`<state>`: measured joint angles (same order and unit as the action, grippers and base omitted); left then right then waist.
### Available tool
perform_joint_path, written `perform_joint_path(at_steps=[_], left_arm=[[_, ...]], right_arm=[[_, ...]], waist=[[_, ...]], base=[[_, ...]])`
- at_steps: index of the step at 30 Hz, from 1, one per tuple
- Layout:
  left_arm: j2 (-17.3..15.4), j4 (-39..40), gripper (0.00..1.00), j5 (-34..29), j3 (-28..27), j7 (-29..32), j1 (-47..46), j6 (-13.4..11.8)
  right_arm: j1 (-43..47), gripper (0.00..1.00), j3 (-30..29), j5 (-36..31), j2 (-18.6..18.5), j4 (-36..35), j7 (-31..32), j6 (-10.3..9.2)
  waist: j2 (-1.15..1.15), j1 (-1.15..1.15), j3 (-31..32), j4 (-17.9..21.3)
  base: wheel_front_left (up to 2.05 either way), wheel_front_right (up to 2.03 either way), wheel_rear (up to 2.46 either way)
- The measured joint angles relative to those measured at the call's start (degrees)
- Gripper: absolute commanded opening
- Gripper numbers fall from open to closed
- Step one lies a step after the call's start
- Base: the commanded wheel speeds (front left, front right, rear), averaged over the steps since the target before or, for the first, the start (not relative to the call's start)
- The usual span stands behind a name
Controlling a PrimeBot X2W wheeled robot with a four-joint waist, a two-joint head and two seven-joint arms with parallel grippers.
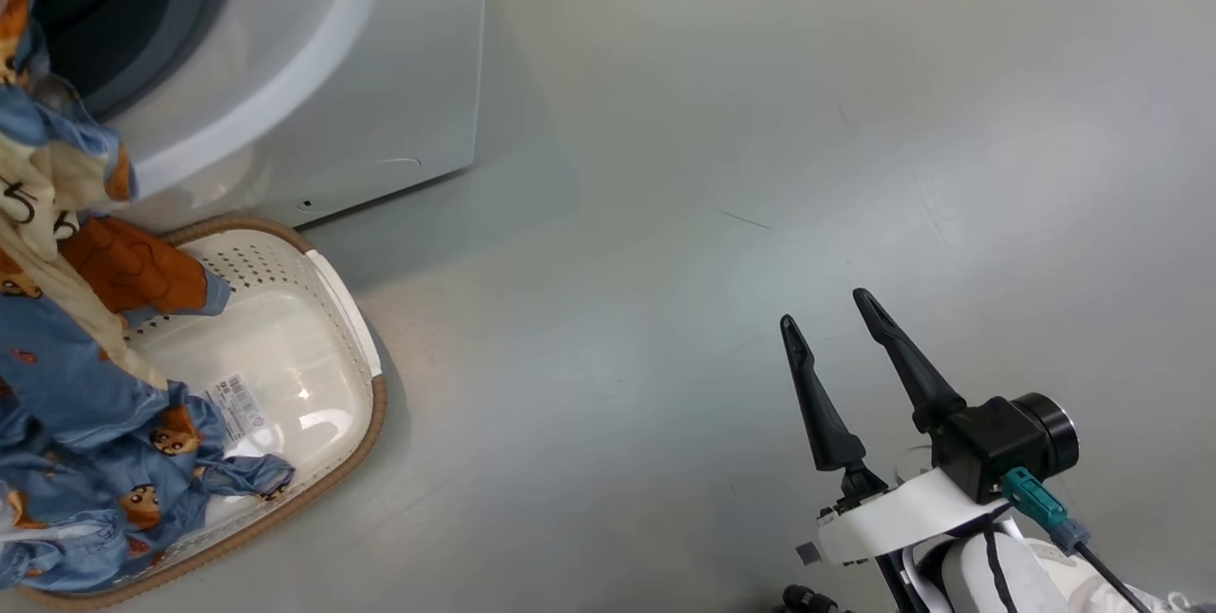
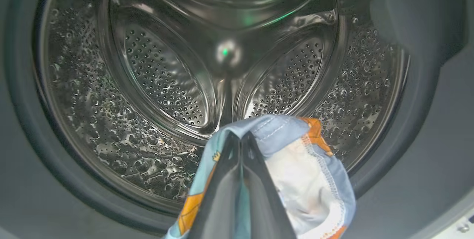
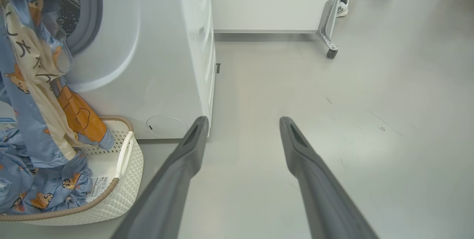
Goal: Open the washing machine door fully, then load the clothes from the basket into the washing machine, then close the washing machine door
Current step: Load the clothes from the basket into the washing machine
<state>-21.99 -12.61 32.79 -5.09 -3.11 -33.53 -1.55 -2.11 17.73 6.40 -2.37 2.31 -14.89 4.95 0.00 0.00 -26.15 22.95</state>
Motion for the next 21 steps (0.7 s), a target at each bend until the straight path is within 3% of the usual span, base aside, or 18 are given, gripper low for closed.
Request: perform_joint_path(at_steps=[21], left_arm=[[-3.16,-8.86,0.00,-1.27,-0.53,1.40,-22.24,-1.03]], right_arm=[[-3.66,1.00,3.50,3.96,0.14,-2.55,0.00,-2.66]], waist=[[0.00,0.01,-10.91,3.49]], base=[[0.00,0.00,0.00]])
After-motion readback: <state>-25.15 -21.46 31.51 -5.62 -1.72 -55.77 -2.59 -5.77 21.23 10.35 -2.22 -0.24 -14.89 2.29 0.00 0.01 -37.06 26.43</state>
